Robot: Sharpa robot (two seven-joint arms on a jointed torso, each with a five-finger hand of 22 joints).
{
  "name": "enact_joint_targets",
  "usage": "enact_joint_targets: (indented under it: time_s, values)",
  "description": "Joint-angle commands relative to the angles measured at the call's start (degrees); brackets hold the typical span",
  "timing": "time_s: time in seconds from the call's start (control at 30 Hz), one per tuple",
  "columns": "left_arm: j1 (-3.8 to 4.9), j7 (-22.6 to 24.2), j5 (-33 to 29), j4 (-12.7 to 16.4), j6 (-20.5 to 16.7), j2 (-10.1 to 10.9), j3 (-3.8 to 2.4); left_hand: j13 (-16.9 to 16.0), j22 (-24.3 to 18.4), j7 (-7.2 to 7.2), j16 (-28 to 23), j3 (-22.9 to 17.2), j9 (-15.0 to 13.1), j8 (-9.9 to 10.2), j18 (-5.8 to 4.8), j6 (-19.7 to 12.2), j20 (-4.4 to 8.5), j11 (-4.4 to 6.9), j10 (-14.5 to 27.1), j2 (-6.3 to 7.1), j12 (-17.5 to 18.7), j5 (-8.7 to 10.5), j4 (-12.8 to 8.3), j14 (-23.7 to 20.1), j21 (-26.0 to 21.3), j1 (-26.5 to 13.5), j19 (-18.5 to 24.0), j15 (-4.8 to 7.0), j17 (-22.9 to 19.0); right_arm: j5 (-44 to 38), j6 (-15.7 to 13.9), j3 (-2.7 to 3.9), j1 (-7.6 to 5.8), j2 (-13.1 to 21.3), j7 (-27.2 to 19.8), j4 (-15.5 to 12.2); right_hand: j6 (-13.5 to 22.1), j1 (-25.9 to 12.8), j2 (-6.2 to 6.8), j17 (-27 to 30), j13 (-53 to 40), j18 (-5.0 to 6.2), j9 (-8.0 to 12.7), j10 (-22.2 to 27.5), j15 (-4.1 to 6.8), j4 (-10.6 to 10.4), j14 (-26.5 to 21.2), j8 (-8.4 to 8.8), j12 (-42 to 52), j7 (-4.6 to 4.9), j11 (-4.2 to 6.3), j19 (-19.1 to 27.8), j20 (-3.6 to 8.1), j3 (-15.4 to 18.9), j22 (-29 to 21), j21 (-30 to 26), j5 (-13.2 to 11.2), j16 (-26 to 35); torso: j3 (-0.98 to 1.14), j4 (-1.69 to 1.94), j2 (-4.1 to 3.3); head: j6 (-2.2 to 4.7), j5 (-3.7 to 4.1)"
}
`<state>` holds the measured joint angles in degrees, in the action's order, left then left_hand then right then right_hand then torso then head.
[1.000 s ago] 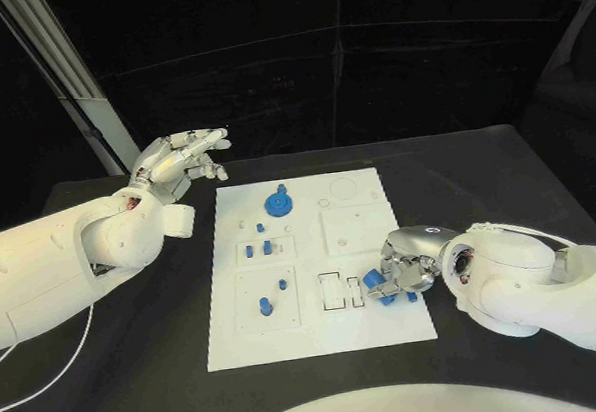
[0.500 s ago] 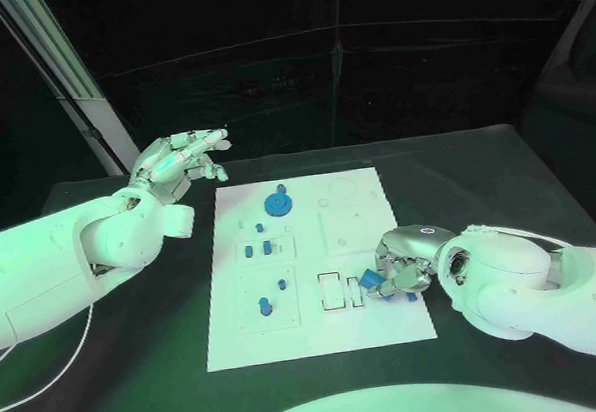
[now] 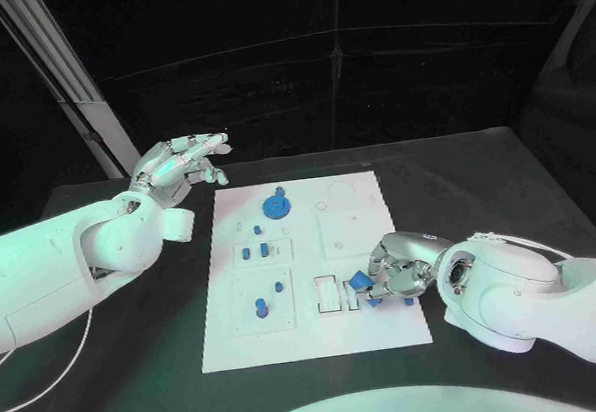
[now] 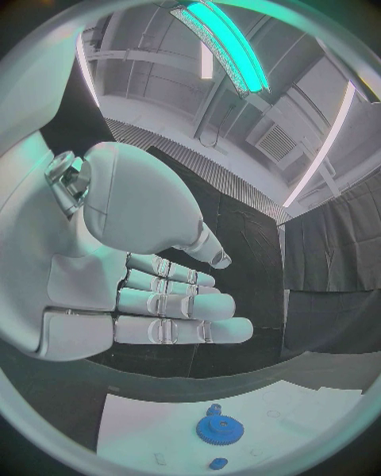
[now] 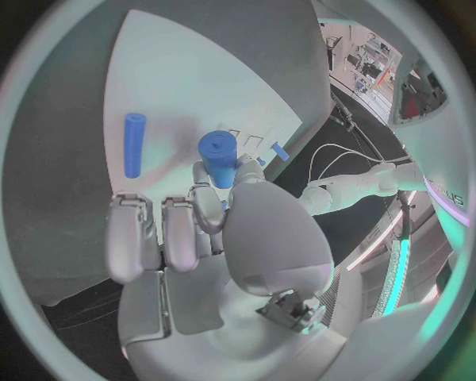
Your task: Assemble the parts on the task board
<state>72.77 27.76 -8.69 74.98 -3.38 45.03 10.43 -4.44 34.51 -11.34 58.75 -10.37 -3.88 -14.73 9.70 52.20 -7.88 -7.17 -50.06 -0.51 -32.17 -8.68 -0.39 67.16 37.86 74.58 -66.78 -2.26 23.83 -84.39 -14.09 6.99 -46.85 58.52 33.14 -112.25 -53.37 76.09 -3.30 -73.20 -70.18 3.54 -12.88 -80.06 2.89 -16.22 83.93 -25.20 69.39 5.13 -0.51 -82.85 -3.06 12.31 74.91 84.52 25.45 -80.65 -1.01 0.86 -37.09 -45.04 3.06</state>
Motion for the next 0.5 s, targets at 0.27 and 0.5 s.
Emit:
enact_joint_targets:
  time_s: [0.27, 0.5]
  values:
    - [0.05, 0.38, 0.12, 0.04, 0.60, -0.11, 0.07, 0.09, 0.06, 0.11, 0.25, 0.42, 0.00, -0.27, 0.76, -0.30, -0.09, 0.01, 0.53, 0.19, -0.24, 0.26, 0.04, -0.48, 0.28, 0.47, 0.38, -0.01, -0.06, 7.93, -4.03, 1.11, -0.11, -1.45, -0.84, -0.37, -0.72, -0.92, -0.36, -0.05, -0.10, -0.92, -0.46, -0.39, 0.50, -0.40, 3.00, -0.28, 0.14, -0.10, 0.06, -0.29, -0.02, 0.24, 3.63, 0.32, 0.83, -0.24, -0.15, 0.23, -0.03, 0.04, -0.03]
    - [0.05, 0.40, 0.12, 0.03, 0.63, -0.20, 0.09, 0.09, 0.06, 0.11, 0.25, 0.42, 0.00, -0.27, 0.76, -0.30, -0.09, 0.01, 0.53, 0.19, -0.24, 0.26, 0.04, -0.48, 0.28, 0.47, 0.38, -0.01, -0.06, 8.24, -1.77, 1.24, -0.12, -3.49, -0.18, 0.73, -1.58, -2.32, -0.94, -0.04, -0.19, -0.92, -1.02, -0.64, 0.70, -0.45, 3.00, -0.67, -0.05, -0.47, 0.33, -0.28, 0.13, 0.92, 3.64, 0.32, 0.31, -0.17, -0.19, 0.35, -0.02, -0.01, -0.04]
